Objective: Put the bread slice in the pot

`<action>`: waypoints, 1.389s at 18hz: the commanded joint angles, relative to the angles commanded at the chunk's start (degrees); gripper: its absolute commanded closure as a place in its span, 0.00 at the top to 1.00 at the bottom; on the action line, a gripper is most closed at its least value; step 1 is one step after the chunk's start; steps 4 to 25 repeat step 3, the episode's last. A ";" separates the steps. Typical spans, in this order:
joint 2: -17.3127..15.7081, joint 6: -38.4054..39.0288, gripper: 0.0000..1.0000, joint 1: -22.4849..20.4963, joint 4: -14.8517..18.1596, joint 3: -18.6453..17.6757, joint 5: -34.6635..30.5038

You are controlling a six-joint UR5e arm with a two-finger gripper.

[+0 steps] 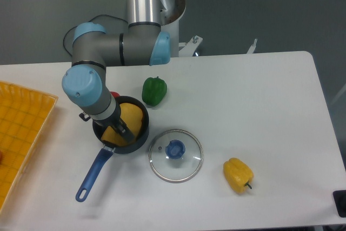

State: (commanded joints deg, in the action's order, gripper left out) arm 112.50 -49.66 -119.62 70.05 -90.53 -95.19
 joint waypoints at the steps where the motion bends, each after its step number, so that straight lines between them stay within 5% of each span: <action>1: -0.17 -0.09 1.00 -0.17 0.00 0.18 0.09; 25: -0.35 -0.18 1.00 -0.26 -0.26 0.62 0.09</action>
